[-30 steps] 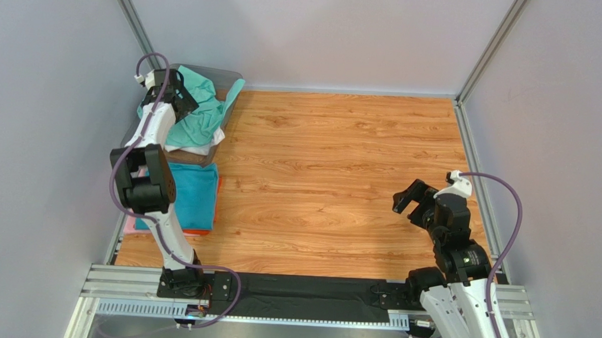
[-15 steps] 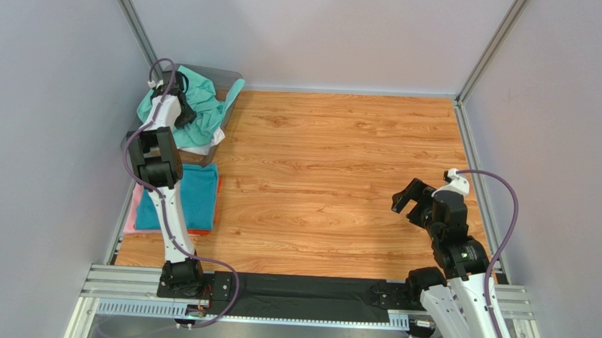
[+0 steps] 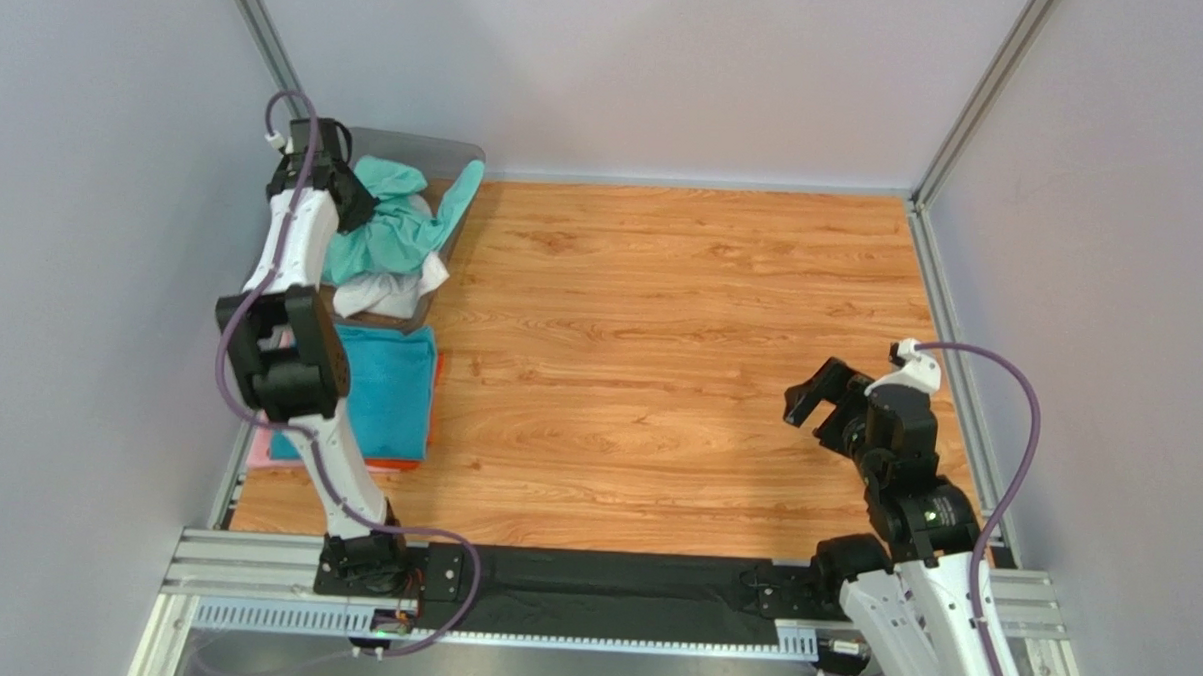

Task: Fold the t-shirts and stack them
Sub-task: Grab the tshirt from the pile

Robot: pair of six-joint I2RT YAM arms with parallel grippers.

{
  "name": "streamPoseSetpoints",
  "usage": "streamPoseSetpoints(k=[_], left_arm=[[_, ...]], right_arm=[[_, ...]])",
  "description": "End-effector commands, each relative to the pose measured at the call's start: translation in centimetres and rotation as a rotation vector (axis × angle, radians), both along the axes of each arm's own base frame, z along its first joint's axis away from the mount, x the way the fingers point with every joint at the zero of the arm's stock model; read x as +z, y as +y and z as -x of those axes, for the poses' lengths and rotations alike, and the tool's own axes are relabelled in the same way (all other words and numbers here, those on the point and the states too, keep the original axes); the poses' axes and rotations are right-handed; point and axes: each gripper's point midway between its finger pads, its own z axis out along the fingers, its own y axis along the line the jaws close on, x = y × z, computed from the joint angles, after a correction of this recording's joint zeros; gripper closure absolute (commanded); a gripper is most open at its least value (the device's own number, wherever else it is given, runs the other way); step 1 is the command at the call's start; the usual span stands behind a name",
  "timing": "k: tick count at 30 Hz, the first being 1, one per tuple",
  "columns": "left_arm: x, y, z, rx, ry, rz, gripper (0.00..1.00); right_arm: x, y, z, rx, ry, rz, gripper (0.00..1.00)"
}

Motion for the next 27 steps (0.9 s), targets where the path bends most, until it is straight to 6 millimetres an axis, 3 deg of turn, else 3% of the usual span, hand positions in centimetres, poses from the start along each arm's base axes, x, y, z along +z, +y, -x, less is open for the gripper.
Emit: streamPoseSetpoints(k=[1,3,6,11,12,13,15,17,20,22,23,26,27], left_arm=[[6.7,-1.4,0.3,-0.039,-0.211,0.071,1.0],[6.1,-2.4,0.7,-0.062,-0.216,0.117,1.0],[7.1,-3.1,1.3,-0.065,-0.268,0.129,1.0],[12.1,-3.0,3.4,-0.049,-0.404,0.07,1.0],[12.9,-3.4,3.8,-0.068,-0.426,0.075,1.0],[15.0,-3.8,4.7,-0.08,-0.478,0.067,1.0],[16.1,-5.0,5.5,-0.126,-0.526,0.066,1.0],[18.9,-6.2,6.8,-0.166,-0.594,0.042,1.0],[22.7,-8.4,8.5,-0.243,-0.676,0.01,1.0],[25.1,-11.1,9.8,-0.353,-0.731,0.026,1.0],[26.7,-13.2,10.5,-0.444,-0.763,0.039,1.0],[30.2,-16.8,12.7,-0.579,-0.84,0.035,1.0],[31.1,-19.7,13.9,-0.682,-0.864,0.031,1.0]], right_arm=[[2.6,0.1,-0.5,0.014,-0.086,-0.004,0.0],[2.9,0.2,-0.4,0.019,-0.099,-0.008,0.0],[3.4,0.4,-0.1,0.033,-0.116,-0.011,0.0],[3.3,0.4,0.2,0.037,-0.119,-0.015,0.0],[3.4,0.3,0.2,0.035,-0.125,-0.016,0.0],[3.3,0.4,0.2,0.035,-0.124,-0.017,0.0],[3.3,0.5,0.1,0.04,-0.123,-0.019,0.0],[3.4,0.6,0.1,0.046,-0.123,-0.021,0.0],[3.6,0.7,0.2,0.051,-0.13,-0.023,0.0],[3.6,0.7,0.2,0.052,-0.133,-0.025,0.0],[3.7,0.7,0.3,0.052,-0.141,-0.025,0.0],[4.0,0.6,0.4,0.05,-0.156,-0.028,0.0],[4.1,0.6,0.4,0.047,-0.162,-0.029,0.0]])
